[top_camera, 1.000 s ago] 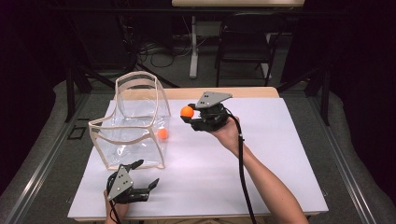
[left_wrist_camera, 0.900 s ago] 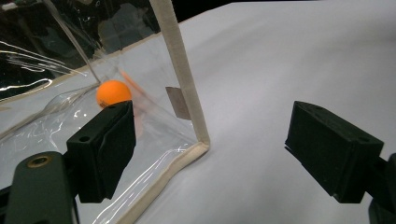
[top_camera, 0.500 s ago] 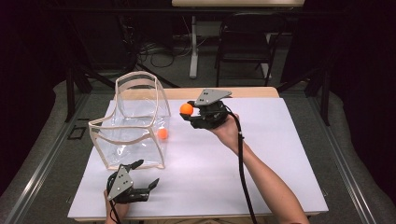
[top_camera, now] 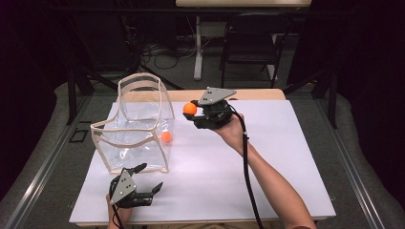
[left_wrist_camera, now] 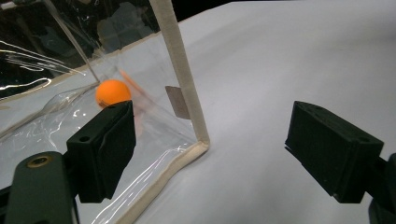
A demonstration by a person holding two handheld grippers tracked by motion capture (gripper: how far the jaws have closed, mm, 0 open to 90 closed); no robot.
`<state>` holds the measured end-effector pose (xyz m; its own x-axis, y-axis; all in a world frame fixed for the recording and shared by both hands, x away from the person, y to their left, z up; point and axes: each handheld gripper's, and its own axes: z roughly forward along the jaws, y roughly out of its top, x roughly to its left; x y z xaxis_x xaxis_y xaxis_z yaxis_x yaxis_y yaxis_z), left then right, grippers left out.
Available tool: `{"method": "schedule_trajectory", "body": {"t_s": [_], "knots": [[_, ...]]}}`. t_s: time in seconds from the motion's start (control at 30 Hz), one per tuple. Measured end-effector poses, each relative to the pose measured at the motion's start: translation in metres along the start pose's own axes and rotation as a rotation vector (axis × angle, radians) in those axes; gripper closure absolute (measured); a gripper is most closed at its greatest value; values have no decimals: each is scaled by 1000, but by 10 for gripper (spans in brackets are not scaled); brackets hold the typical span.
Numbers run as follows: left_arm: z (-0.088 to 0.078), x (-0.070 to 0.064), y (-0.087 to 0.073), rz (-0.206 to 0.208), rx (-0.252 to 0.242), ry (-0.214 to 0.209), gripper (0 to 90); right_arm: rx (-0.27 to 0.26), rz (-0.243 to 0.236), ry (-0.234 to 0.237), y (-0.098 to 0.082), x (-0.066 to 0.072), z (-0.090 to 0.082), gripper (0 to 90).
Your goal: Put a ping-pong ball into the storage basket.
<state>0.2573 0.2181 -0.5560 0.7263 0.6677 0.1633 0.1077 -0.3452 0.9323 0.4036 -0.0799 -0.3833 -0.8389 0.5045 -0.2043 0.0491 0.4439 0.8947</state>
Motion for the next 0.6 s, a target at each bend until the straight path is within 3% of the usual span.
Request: {"method": "schedule_trajectory", "body": {"t_s": [0.6], "knots": [[0, 0, 0, -1, -3, 0, 158, -5, -14, 6, 13, 0, 6, 508]]}}
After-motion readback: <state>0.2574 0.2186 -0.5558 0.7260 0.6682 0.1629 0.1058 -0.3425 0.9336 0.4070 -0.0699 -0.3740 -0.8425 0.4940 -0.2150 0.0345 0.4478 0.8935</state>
